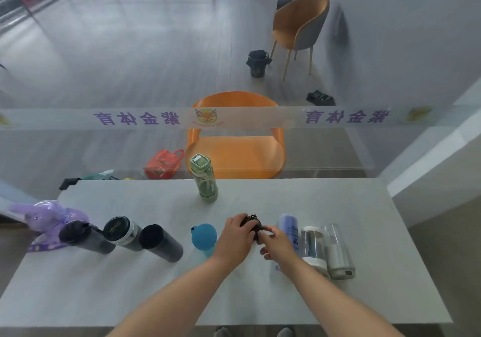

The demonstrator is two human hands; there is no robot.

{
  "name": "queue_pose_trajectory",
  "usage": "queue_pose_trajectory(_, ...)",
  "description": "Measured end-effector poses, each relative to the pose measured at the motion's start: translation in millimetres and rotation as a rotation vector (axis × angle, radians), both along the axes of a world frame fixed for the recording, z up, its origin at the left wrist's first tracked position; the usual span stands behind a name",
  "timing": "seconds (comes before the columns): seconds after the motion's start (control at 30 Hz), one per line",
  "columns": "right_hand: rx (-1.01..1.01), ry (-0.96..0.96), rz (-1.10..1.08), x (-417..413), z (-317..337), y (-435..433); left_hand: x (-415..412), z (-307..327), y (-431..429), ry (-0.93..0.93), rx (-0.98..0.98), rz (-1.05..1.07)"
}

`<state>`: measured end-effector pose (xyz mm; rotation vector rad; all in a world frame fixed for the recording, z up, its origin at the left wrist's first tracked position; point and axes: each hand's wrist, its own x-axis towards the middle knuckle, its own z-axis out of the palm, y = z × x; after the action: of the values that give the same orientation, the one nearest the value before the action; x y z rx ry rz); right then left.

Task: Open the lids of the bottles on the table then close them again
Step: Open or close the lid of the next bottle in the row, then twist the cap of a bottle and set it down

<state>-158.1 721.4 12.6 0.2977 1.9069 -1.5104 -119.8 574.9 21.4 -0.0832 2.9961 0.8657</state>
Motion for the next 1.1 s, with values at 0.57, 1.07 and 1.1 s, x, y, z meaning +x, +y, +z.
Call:
queue_pose_trajectory(0.57, 0.551, 0.320, 0.327, 13, -46, 105, -3, -9, 51, 0.106, -0.362, -0.227)
queue_pose_trajectory(1.07, 0.655, 0.294, 0.546, 21, -99, 96, 29, -122, 106, -0.341, 0.369, 0.291)
queue_pose_trajectory(1.1, 0.608, 0.277, 0.505, 22, -96, 97, 33, -119, 105, -0.331, 0.368, 0.298)
